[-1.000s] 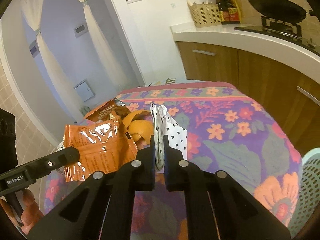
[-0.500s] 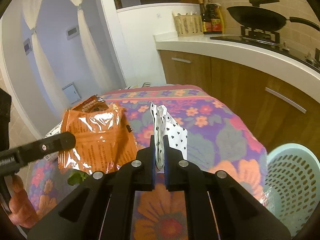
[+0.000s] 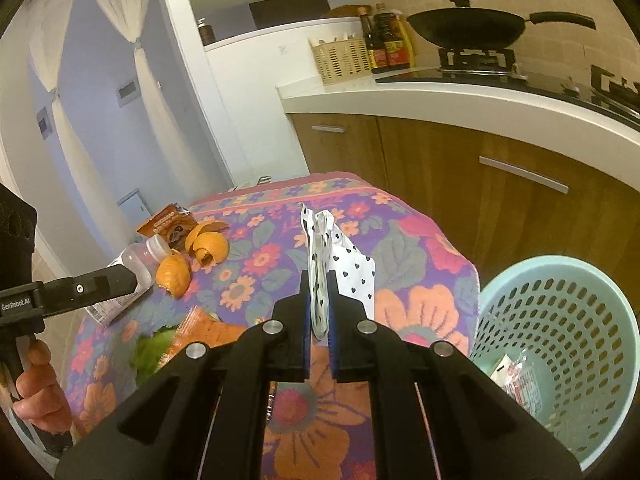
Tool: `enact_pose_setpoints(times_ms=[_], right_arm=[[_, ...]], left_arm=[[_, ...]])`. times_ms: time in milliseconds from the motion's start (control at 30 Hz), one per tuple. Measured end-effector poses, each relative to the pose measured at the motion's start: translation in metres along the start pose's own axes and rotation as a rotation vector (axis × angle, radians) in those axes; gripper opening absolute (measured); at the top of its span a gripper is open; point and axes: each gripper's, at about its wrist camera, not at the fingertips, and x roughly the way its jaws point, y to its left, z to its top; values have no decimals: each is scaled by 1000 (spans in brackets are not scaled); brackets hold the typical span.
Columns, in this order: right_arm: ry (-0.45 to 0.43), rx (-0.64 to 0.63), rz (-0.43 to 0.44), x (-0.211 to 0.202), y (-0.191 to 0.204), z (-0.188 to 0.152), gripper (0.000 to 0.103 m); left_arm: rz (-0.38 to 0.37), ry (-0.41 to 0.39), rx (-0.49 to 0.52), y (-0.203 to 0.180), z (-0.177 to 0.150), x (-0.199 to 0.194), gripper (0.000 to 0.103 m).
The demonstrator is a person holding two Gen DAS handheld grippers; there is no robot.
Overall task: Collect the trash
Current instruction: 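Carry the paper bag and wrapper over the blue basket and open both grippers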
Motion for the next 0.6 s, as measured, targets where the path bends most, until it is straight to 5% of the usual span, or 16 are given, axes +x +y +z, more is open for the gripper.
enact_pose_setpoints(times_ms=[100, 200, 233, 500, 600], right_arm=[[1, 6, 8, -4, 0, -2, 5], [1, 13, 12, -8, -2, -8, 5], [2, 14, 13, -9, -2, -9, 5], [-10, 38, -16, -23, -17, -20, 5], [-18, 51, -24, -30, -27, -22, 5]], left_arm=[[5, 31, 36, -5, -4, 2, 11], [53, 45, 97, -16, -13, 9, 52], [72, 44, 123, -21, -18, 11, 57], [251, 174, 299, -36, -57, 70, 57], [323, 163, 365, -43, -64, 76, 57]])
